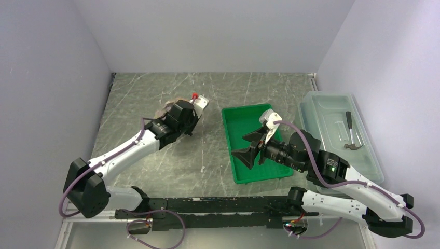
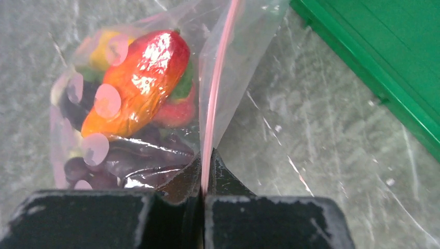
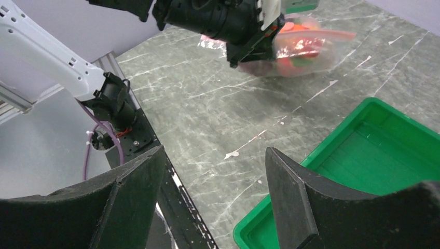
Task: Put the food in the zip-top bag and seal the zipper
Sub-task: Place the zipper food storage bag at the center of the board, then reset both arms
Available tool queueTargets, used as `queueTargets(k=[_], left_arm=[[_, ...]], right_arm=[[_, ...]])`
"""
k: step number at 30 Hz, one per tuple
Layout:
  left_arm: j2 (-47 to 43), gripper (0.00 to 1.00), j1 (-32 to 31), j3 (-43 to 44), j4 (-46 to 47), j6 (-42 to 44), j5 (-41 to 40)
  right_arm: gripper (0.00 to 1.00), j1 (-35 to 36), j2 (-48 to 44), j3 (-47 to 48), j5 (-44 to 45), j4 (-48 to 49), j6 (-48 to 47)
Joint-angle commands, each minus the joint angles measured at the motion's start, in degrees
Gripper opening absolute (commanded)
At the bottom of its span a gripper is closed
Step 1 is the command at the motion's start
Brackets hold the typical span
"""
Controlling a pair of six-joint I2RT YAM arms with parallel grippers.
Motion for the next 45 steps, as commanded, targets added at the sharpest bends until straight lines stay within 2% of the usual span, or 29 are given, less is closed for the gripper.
queueTargets(k=[1, 12, 14, 17, 18, 20, 21, 30, 39, 45], left_arm=[[-5.52, 0.08, -2.44, -2.33, -1.73, -7.69, 2.86], [-17.31, 0.33, -5.15, -10.83, -1.51, -15.36, 6.73], [-18.21, 0.46, -5.24, -11.08, -2.22, -16.40, 7.48], [-18.65, 0.54, -5.50, -11.03, -3.10, -17.35, 10.08], [-18.76, 0.60, -5.51, -11.02, -3.45, -17.63, 10.52], [-19.31, 0.94, -5.73, -10.98, -3.94, -17.95, 11.12], [-19.79, 0.99, -5.82, -10.87, -4.21, -18.10, 11.43], [-26.15, 1.00, -6.39, -7.45, -8.26, -17.50, 11.25], [-28.86, 1.00, -6.39, -4.03, -13.66, -15.34, 10.53], [-28.31, 1.00, -6.39, -0.52, -18.10, -17.79, 2.71]], right_arm=[[0.75, -0.18, -0.96, -0.35, 1.28, 0.62, 1.07], [0.76, -0.27, -0.91, -3.42, 2.06, 2.56, 4.21], [0.76, -0.27, -0.12, -3.33, 2.31, 2.62, 4.65], [0.77, -0.27, 1.09, -3.42, 2.85, 2.80, 5.31], [0.77, -0.27, 1.45, -3.42, 3.13, 2.81, 5.48], [0.78, -0.35, 2.03, -3.42, 3.53, 2.98, 5.67], [0.78, -0.36, 2.29, -3.36, 3.69, 3.03, 5.76], [0.80, -0.88, 2.73, -3.53, 6.22, 3.92, 6.88], [0.82, -2.10, 4.83, -4.10, 7.79, 4.74, 8.01], [0.83, -6.46, 7.22, -4.33, 6.59, 4.49, 9.34]])
